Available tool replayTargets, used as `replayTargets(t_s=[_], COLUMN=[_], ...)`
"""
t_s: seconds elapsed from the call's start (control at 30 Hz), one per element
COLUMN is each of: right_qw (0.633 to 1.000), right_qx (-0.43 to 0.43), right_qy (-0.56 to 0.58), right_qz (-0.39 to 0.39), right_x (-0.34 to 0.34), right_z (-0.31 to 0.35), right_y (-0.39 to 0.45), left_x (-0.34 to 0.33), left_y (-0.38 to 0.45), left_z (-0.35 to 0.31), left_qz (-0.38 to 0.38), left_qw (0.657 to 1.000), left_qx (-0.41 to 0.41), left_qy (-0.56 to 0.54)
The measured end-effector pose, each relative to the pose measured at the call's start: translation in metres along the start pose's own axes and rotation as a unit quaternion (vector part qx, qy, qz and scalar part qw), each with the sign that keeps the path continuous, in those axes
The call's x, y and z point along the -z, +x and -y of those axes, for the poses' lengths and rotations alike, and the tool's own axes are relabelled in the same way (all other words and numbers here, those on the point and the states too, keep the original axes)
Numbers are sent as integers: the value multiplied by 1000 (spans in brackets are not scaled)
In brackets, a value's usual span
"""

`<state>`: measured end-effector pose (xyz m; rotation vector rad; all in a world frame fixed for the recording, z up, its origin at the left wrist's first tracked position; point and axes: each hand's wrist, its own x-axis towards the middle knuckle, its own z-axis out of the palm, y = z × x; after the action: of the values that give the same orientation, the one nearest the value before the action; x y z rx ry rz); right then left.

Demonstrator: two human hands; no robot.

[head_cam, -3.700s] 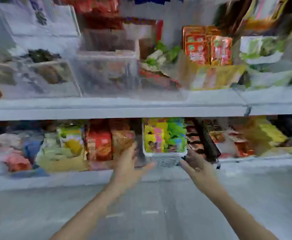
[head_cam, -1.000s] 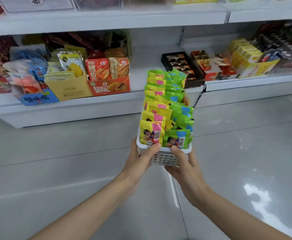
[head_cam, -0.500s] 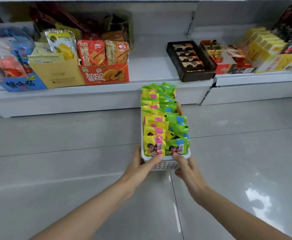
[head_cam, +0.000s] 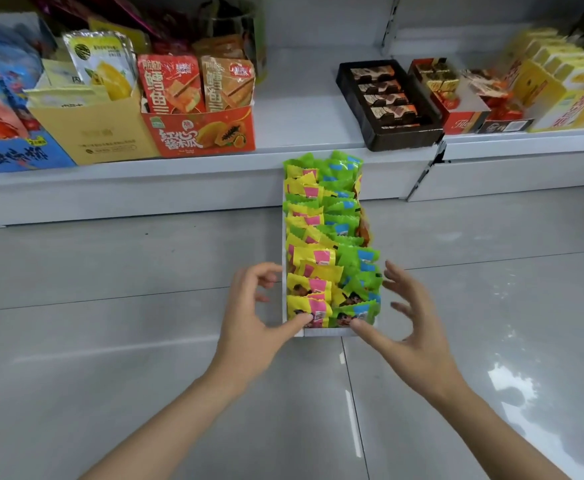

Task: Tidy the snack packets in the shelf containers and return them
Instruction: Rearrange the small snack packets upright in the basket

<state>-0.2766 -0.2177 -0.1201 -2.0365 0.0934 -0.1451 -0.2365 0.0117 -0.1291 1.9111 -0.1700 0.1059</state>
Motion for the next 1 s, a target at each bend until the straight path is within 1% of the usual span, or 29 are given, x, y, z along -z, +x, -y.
replayTargets(t_s=[0.03, 0.07, 0.1, 0.2, 0.27, 0.4, 0.43, 0.5, 0.53, 0.57, 0.6, 0.63, 0.67, 0.7, 0.77, 0.83, 0.87, 0.93, 1.0], right_qw=[997, 989, 980, 959, 955, 955, 956, 964, 972, 983, 991, 988, 976, 962, 955, 951, 947, 942, 942], right_qx=[71, 128, 167, 225, 230, 217, 214, 196, 181, 155, 116, 69, 25, -9, -43, -67, -79, -91, -96], right_qy=[-37, -74, -107, -168, -185, -202, -200, -173, -143, -86, -4, 96, 183, 240, 265, 275, 287, 304, 305], right_qz=[-13, -17, -19, -25, -6, 29, 32, 35, 35, 44, 65, 94, 118, 130, 131, 126, 121, 112, 104], right_x=[1, 1, 0, -8, -12, -10, -10, -9, -8, -8, -7, -7, -6, -5, -3, -4, -5, -9, -17], right_z=[7, 14, 21, 31, 31, 32, 37, 51, 60, 70, 80, 91, 101, 110, 126, 137, 140, 142, 138], right_y=[3, 7, 10, 14, 12, 8, 9, 17, 22, 28, 37, 46, 55, 63, 78, 87, 89, 90, 85], left_x=[4, 7, 9, 13, 16, 26, 28, 37, 41, 46, 50, 52, 53, 53, 52, 50, 49, 45, 41], left_y=[4, 7, 9, 8, 7, 13, 17, 34, 48, 64, 81, 97, 111, 124, 142, 146, 142, 127, 113], left_z=[-4, -6, -9, -12, -15, -33, -42, -66, -80, -94, -106, -117, -126, -133, -139, -138, -134, -121, -107], left_qz=[21, 45, 66, 96, 99, 126, 124, 100, 86, 72, 58, 46, 32, 16, 3, 24, 36, 57, 52], left_qw=[998, 995, 993, 991, 989, 979, 980, 991, 994, 995, 995, 996, 996, 996, 990, 973, 968, 967, 964], left_qx=[-51, -76, -81, -78, -87, -115, -119, -84, -62, -50, -46, -43, -36, -22, 31, 101, 120, 125, 132], left_qy=[34, 51, 55, 57, 68, 113, 104, 20, -25, -57, -68, -70, -76, -89, -137, -204, -219, -214, -224])
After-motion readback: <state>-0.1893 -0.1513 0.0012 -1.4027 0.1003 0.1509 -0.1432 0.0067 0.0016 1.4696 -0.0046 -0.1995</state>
